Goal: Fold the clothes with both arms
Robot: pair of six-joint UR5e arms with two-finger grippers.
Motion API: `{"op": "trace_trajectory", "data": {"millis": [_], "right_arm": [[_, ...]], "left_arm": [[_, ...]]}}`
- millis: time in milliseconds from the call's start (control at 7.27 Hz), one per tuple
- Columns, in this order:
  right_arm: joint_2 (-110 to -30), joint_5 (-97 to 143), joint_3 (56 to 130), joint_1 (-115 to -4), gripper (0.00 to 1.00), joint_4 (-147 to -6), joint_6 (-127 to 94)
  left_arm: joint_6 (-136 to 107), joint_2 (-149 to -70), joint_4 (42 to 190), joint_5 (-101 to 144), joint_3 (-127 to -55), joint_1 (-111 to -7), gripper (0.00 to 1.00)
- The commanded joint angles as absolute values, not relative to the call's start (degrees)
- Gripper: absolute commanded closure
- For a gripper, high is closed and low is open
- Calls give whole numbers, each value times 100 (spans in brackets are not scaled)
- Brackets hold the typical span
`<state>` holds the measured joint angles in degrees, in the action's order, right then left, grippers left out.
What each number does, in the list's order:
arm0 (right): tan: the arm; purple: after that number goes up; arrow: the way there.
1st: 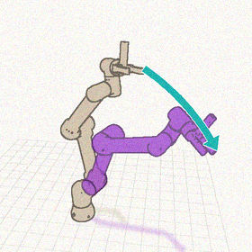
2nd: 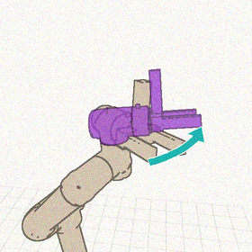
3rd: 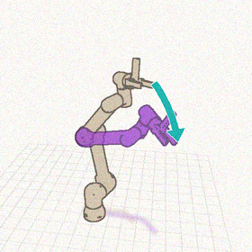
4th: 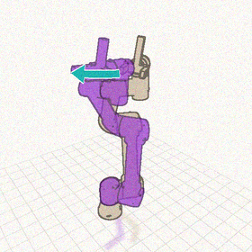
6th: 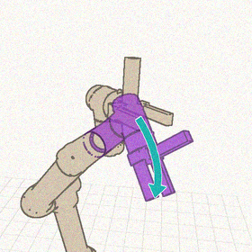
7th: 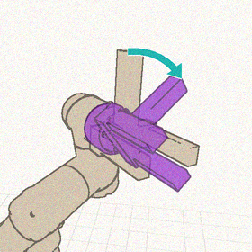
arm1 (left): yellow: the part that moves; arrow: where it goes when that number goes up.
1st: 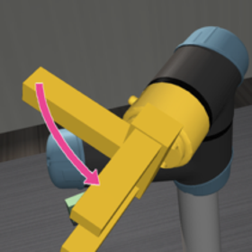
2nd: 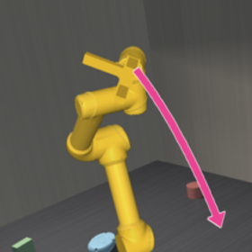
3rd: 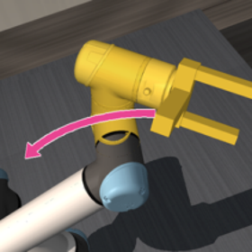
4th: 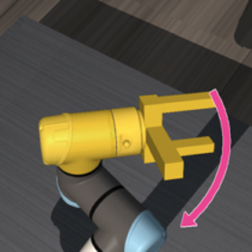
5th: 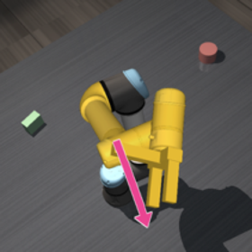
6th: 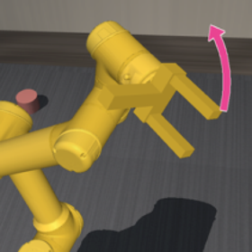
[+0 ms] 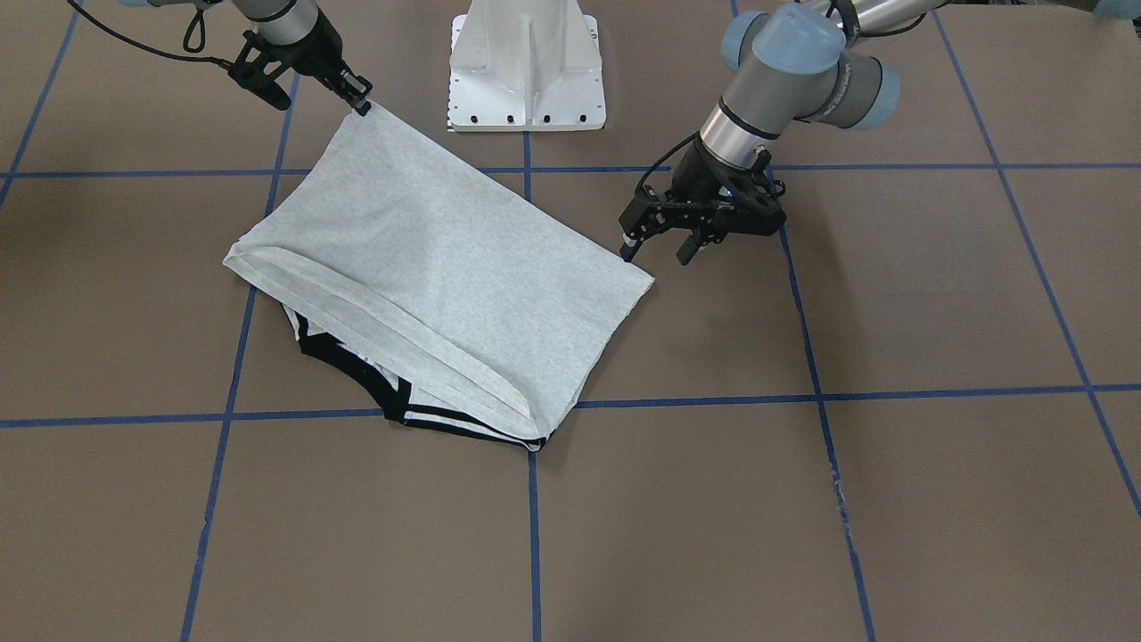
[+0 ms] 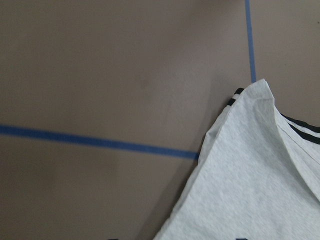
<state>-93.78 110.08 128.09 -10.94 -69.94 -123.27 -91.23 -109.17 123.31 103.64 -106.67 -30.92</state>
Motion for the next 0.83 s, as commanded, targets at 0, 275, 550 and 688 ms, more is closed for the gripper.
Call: {"op": "trace_trajectory", "data": {"millis": [0, 275, 550, 688], "right_arm": [[-9527, 11083, 12946, -565, 100, -6996, -12349], [-9562, 11031, 12972, -536, 17, -6996, -12357], [-9502, 11039, 13069, -1191, 0, -6996, -12419], [-9475, 11013, 13035, -1509, 0, -6996, -12410]], "left_arm": [[-9615, -10758, 12209, 10564, -10872, -2665, 5], [-9817, -10801, 12006, 10564, -10802, -2541, 17], [-9817, -10889, 11988, 10564, -10540, -2435, 24], [-9809, -11055, 11980, 10564, -10373, -2426, 29]]}}
